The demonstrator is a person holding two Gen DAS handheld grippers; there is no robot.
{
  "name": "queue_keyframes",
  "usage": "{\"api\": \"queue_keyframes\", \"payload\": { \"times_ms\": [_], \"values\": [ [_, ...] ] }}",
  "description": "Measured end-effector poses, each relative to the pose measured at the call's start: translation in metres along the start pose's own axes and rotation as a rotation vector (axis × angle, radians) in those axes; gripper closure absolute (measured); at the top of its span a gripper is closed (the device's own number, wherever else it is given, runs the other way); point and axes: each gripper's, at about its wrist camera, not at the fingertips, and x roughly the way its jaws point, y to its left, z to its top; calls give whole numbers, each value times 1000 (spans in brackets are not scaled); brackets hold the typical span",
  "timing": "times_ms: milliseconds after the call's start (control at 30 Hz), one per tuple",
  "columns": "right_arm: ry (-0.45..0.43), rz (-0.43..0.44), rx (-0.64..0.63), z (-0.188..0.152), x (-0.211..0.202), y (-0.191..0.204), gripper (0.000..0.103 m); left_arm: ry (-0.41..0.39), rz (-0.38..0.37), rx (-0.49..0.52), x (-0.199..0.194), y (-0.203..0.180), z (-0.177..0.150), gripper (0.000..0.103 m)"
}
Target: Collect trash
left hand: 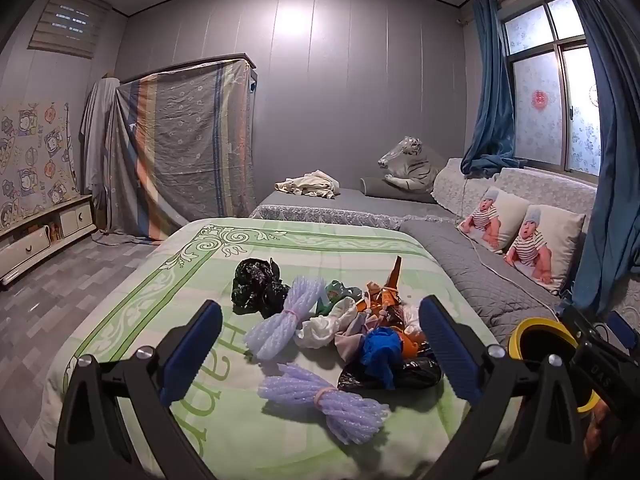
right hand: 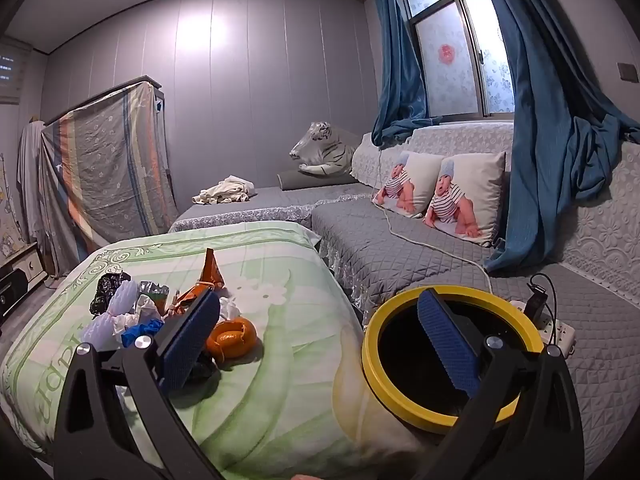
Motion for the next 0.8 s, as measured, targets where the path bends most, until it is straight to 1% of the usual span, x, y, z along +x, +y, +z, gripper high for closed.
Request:
{"api": "queue_keyframes", "payload": {
  "times_ms": [467,567,800],
  "values": [
    [-8,3,7,0,-1,-2,8,-1,2,-2,-5,-5,-4,8],
    [-10,8,7,3,-2,-4,8,-1,-1,-9,-6,-2,6,8],
    [-11,7,6,4,-2,-1,8,5,-5,-23,-2,4,5,8]
  ]
}}
